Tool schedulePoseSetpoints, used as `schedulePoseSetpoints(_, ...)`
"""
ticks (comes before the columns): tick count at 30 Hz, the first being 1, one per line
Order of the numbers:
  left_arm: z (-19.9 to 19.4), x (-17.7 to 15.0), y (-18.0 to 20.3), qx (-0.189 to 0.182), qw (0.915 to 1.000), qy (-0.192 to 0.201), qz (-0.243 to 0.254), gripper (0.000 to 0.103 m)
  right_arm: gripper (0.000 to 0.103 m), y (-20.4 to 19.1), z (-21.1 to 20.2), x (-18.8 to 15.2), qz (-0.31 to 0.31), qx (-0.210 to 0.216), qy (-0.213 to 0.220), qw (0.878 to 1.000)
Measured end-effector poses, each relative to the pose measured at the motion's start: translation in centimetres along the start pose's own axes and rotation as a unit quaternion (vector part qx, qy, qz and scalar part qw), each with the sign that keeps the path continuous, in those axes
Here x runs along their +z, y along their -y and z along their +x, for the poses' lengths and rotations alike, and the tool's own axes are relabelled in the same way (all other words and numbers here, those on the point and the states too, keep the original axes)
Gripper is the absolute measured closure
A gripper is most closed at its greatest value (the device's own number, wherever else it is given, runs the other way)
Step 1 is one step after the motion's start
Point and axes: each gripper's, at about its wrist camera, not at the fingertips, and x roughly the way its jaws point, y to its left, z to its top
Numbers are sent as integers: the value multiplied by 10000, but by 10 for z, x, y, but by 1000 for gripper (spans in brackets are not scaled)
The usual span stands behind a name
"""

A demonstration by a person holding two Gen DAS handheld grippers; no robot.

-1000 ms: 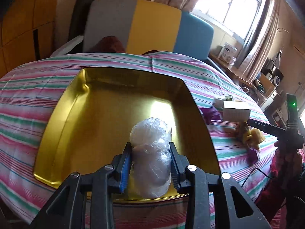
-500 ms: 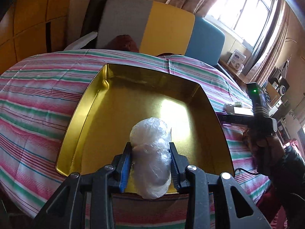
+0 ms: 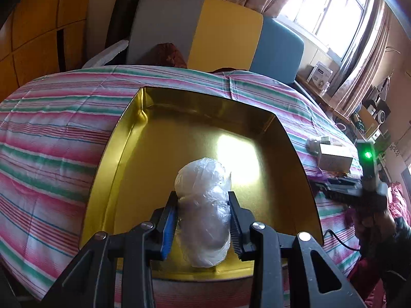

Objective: Organize objects
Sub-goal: 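Carry the plastic bag over the gold tray with the left tool while the right tool grasps a purple packet, then open the left tool to drop the bag in the tray while the right tool holds the purple packet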

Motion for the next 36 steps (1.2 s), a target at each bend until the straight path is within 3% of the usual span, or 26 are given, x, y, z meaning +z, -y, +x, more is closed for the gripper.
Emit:
schedulePoseSetpoints(9, 30, 58, -11, 301, 9991, 54, 300, 66, 62, 1, -2, -13, -158, 120, 158, 9997)
schedulePoseSetpoints(19, 109, 103, -29, 799, 9943, -515, 474, 65, 62, -1, -3, -15, -172, 188, 195, 9995)
schedulePoseSetpoints(24, 130, 114, -42, 1104, 9910, -612, 444, 51, 62, -3, -3, -14, -180, 215, 207, 9994)
schedulePoseSetpoints(29, 123, 109, -42, 1101, 9916, -548, 393, 50, 62, -4, -2, -15, -203, 204, 223, 9993)
schedulePoseSetpoints(36, 51, 75, -14, 1233, 9909, 177, 503, 50, 62, -6, -2, -16, -262, 140, 255, 9992)
